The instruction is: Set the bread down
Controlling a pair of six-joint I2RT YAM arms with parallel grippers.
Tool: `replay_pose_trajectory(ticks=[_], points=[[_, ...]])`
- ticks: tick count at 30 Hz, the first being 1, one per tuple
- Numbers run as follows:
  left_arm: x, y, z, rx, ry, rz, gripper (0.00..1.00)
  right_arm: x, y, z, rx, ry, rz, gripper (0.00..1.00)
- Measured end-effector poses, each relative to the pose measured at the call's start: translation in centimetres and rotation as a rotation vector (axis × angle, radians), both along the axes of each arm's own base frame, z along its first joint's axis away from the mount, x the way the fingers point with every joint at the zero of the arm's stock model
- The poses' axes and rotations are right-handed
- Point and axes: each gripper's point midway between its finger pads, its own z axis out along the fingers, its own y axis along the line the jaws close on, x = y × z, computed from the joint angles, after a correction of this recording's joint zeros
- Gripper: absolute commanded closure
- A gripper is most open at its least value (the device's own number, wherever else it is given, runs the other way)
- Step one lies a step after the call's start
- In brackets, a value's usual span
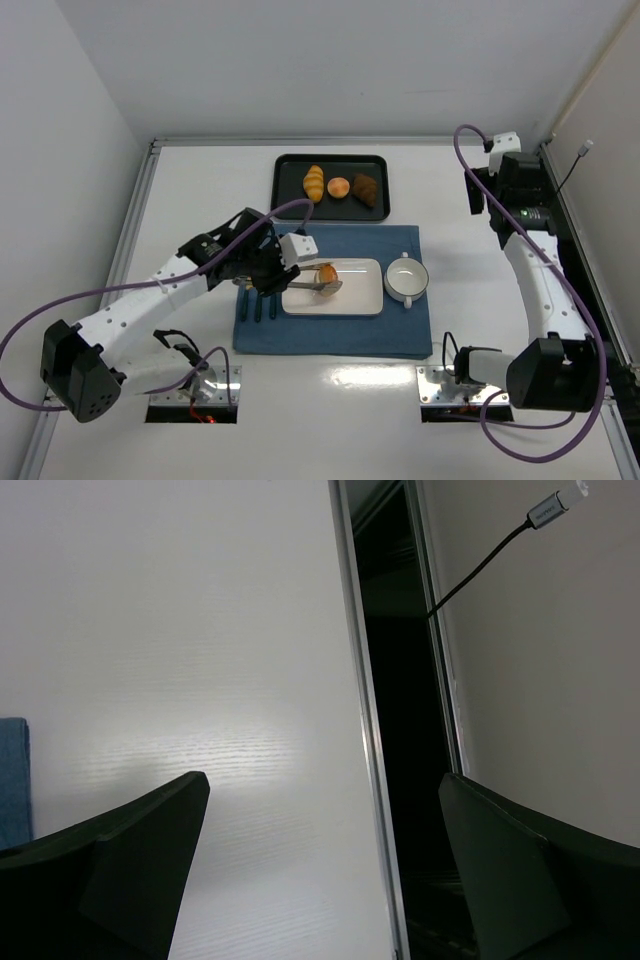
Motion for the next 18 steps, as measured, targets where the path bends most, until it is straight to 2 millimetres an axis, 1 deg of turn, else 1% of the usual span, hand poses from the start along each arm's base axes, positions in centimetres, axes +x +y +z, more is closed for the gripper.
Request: replay_pose_trajectory(ticks=[4,10,16,18], points=[[-0.2,-0.3,-0.7,0.01,-0.009,-0.007,1.0,0.1,0.0,-0.1,-0.002,0.006,0.001,0.0],[0.6,-0.3,-1.5,0.015,-0.024,0.022,1.0,0.3,0.0,0.2,-0.002,-0.002,0.002,0.0],[0.8,-0.5,-3.2,0.038,0.005,0.03,1.0,0.3,0.0,0.3,-0.002,-0.003,0.002,0.0],[0.9,-0.5,-3.5,0.042,0.011,0.031,0.97,0.3,0.0,0.3,-0.002,-0.003,0.002,0.0]])
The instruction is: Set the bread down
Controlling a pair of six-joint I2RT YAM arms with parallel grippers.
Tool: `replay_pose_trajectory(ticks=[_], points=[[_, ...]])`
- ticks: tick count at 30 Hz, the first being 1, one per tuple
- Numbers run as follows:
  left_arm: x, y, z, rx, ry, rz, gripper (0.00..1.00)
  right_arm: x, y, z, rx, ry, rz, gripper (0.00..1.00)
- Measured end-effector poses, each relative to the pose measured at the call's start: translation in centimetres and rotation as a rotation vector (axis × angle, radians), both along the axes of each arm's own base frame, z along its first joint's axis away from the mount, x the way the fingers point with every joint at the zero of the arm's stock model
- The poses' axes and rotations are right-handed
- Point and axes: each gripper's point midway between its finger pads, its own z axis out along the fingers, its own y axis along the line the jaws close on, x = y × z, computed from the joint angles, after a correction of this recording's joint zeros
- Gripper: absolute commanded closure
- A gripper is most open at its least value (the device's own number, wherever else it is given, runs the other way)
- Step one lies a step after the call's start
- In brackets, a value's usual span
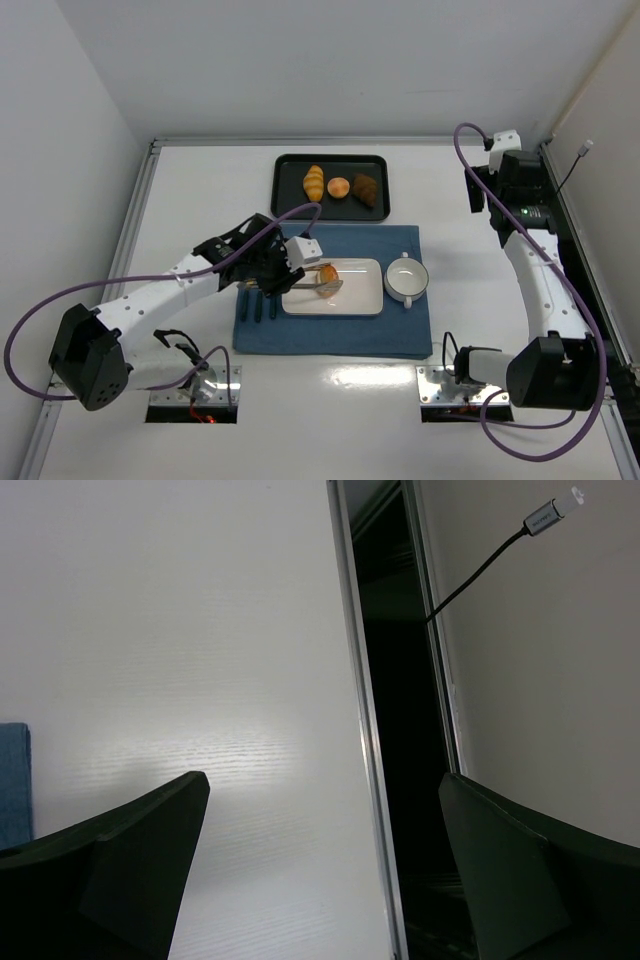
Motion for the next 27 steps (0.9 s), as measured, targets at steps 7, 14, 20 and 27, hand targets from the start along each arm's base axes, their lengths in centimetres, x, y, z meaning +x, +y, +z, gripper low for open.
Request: replay_pose_trajectory(ticks=[7,14,20,27], points=[[0.0,-0.1,-0.3,-0.006,0.01,0.008,0.78,0.0,0.0,0.0,0.001,0.0,0.003,0.0],[-0.2,0.0,-0.7,-0.004,0.018,0.011,0.68,0.0,0.1,0.0,0.002,-0.001,0.003,0.0],[-0.2,-0.1,-0.7,-0.005,0.017,0.011,0.59,0.4,0.7,-0.4,0.023,0.004,0.037,0.0],[-0.2,-0.1,-0.7,-0.007,0.017,0.014,0.56,1.8,3.9,-4.8,0.169,0.106,0.176,0.0]])
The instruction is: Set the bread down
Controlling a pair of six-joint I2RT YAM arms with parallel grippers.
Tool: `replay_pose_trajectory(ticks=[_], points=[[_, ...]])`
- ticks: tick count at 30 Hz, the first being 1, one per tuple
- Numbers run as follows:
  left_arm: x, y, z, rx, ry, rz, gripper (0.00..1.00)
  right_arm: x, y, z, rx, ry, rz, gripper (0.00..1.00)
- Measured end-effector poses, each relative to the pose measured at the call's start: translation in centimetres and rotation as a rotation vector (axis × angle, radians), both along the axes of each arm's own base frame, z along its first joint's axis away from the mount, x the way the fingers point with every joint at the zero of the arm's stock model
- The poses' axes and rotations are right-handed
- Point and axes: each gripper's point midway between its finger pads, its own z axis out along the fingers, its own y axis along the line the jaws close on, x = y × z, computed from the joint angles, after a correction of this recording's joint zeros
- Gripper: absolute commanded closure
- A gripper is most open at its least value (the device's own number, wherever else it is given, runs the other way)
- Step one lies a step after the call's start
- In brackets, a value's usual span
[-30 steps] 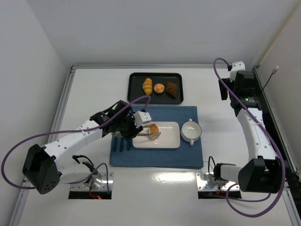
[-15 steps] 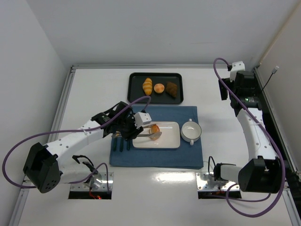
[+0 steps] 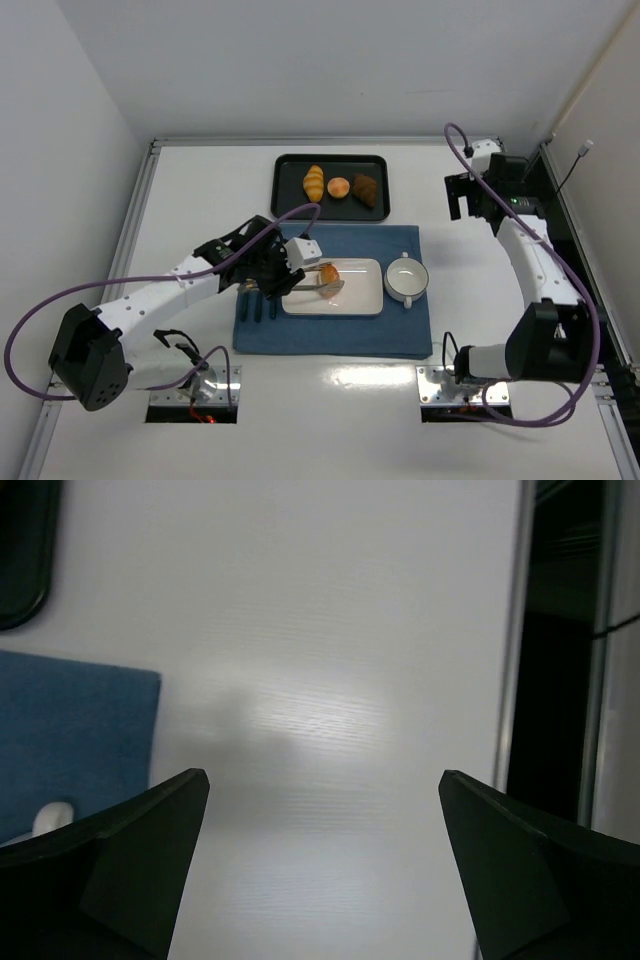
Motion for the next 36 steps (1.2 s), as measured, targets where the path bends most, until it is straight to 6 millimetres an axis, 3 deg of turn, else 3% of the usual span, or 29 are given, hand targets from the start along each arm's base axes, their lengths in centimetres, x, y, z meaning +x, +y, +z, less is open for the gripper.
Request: replay_pose_trajectory(ticks=[3,6,13,22,36], points=[[0.0,0.0,0.1,-0.004,-0.003,0.001,0.53,0.3,1.8,-2.6,0.092,0.07,0.059,0.0],[0.0,0.0,0.2,-0.008,-0.002,0.006,0.53,0.4,3.2,-3.8,0.167,0.101,0.091,0.0],[-0.1,-0.1,0.3,-0.014,0.004,0.017,0.48,1.8,3.6,-2.2,0.196,0.059,0.096,0.0],[-0.3,-0.2,0.3,-0.02,0.011,0.009,0.43,2.0,2.1,-1.9,0.14,0.044,0.032,0.0],[-0.4,-0.5,1.9,-0.045,0.008,-0.003,0.39,1.9,1.5,-1.9,0.121,0.044,0.009,0.0]])
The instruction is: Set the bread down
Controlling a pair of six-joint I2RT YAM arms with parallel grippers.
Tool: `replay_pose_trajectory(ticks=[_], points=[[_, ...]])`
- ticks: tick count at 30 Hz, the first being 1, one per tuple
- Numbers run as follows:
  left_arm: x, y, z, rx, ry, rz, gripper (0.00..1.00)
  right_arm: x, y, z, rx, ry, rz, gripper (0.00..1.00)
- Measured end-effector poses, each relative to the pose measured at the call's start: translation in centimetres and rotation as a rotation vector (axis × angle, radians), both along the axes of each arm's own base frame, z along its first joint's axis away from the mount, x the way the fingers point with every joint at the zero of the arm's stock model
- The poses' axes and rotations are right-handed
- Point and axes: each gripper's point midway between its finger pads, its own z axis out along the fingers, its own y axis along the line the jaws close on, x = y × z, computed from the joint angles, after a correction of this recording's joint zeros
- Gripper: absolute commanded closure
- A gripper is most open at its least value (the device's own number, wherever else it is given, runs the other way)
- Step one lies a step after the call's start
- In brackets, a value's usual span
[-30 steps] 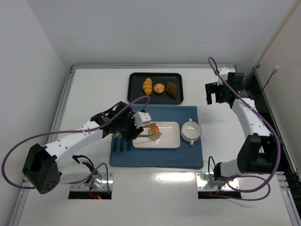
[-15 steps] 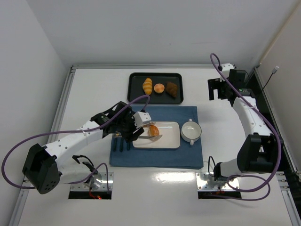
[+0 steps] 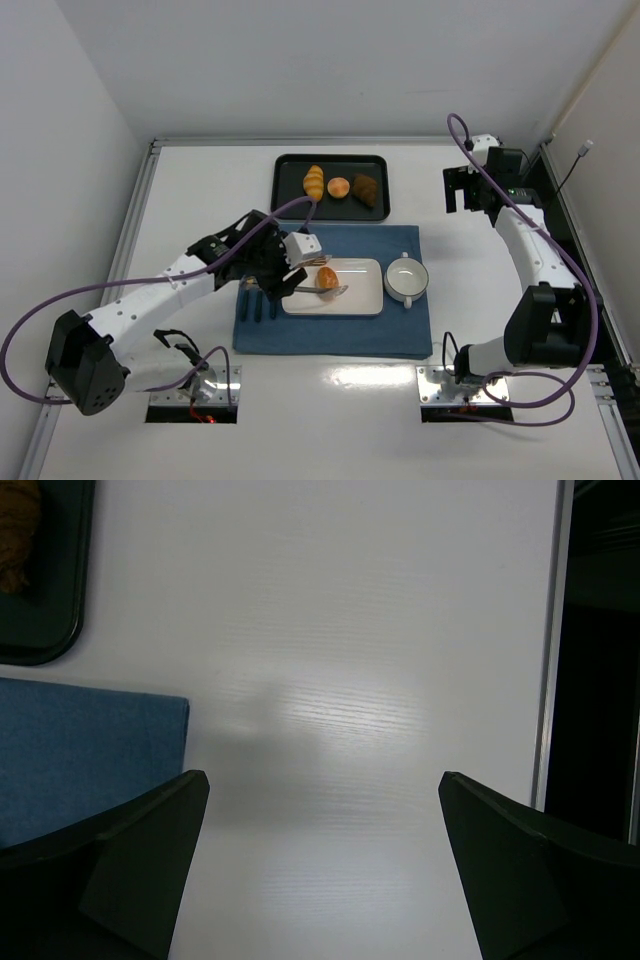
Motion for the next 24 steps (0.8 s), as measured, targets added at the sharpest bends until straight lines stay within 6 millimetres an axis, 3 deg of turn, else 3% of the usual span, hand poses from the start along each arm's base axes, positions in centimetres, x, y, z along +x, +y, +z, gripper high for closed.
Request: replay_pose_trajectory(ticks=[11,15,20,24], points=[[1.3,-0.9,6.1,-0.101,-0.109,0.027,0.39,-0.1,-0.2,0.0,-0.011,0.003,-0.002,0.0],[2.8,-0.3,8.5,-0.128,-0.178,0.118,0.39,-0.1,-0.4,-0.1,-0.026,0.007,-0.007,0.0],[7.6,3.2,10.4,-0.11,-0.313,0.371,0.39,-0.2,-0.6,0.0,-0.036,0.009,-0.013,0.0],[12.2,8.1,10.9,-0.1,-0.38,0.615,0.39,-0.2,-0.8,0.0,-0.045,0.009,-0.015,0.0]])
